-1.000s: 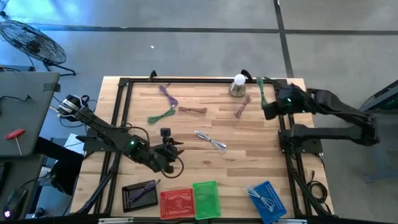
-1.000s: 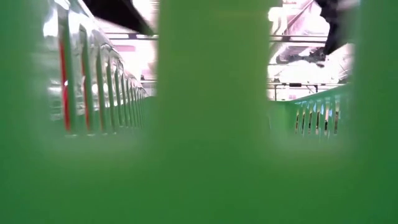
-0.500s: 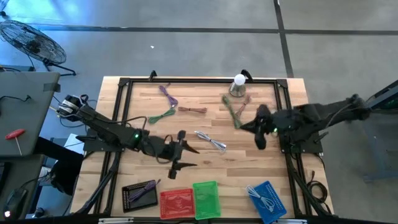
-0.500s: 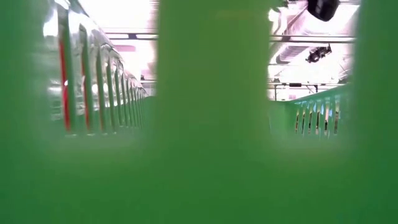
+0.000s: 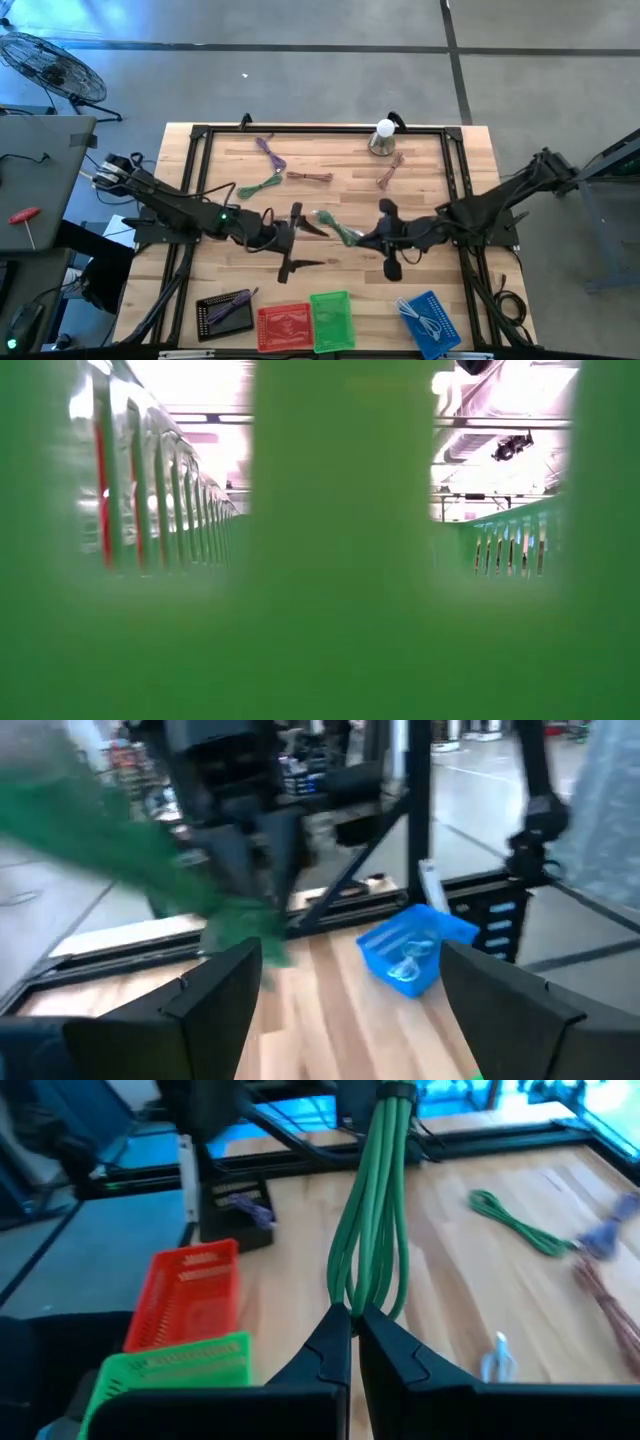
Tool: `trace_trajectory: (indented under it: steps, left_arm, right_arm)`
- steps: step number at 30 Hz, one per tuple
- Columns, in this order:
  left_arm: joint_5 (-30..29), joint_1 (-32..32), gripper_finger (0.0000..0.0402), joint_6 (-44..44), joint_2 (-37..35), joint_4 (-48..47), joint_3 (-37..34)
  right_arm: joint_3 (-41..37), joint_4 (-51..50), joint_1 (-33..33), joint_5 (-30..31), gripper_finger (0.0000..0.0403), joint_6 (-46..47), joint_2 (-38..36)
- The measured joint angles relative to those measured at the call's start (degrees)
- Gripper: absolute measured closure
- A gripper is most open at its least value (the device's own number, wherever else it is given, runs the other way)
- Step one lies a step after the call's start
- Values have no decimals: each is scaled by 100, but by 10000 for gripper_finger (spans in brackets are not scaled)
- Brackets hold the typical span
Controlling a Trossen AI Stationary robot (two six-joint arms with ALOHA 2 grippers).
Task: Pick & Place USB Port
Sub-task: Put the right green charger cable into the green bin
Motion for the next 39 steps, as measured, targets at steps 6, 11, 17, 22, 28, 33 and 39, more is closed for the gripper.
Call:
trace_trajectory:
  steps: [6,11,17,22,28,33,39]
  left_arm:
    - [86,277,103,-281,186,-10,3]
    - [110,432,103,-322,426,351,-7]
    - [263,425,103,-252,533,569,-7]
    - [381,425,103,-257,533,761,-7]
    - [473,425,103,-261,531,942,-4]
    - [529,425,103,-279,531,1246,-4]
    - [473,428,109,-279,531,1377,-4]
  right_arm:
    - [0,370,243,64,402,-308,126]
    - [0,368,308,140,402,-347,173]
    - [0,308,303,175,402,-349,205]
    - [0,148,303,235,402,-321,205]
    - [2,121,297,316,402,-297,205]
    - [2,98,292,325,403,-286,205]
    - [2,97,292,325,403,-284,205]
